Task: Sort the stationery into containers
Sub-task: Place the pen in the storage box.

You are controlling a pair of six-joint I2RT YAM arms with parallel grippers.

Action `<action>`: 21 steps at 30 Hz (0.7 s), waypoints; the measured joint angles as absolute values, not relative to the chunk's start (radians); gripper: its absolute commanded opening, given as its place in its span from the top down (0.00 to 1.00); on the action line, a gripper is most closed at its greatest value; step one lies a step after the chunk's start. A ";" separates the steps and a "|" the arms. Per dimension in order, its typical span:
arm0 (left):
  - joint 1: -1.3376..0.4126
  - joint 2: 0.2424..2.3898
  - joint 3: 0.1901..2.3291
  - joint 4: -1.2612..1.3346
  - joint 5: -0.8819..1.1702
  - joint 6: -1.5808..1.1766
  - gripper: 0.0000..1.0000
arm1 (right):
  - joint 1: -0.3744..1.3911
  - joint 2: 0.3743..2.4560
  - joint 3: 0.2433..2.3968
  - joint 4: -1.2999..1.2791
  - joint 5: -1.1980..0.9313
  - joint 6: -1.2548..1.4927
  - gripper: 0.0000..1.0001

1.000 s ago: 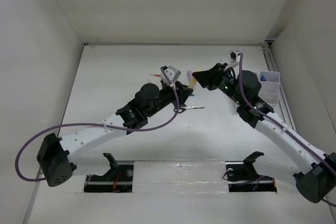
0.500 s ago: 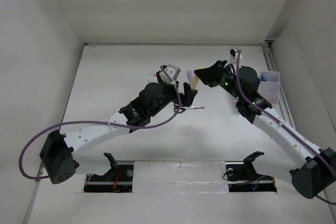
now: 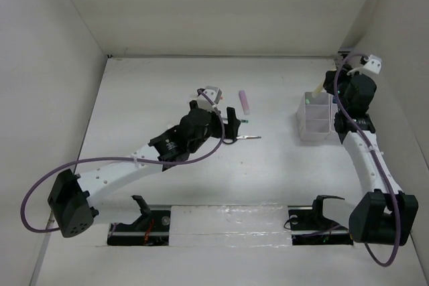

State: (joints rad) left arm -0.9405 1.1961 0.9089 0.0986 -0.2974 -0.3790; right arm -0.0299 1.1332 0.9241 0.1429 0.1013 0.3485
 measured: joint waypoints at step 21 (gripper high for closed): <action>-0.941 1.021 0.761 0.094 -0.192 -0.403 0.00 | -0.204 1.349 0.852 0.470 -0.213 0.253 1.00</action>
State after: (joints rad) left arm -0.9405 1.0214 0.7612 0.0944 -0.1917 -0.4026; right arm -0.2043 1.3487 0.8524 0.4698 -0.2134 0.2535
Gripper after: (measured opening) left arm 0.997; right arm 0.297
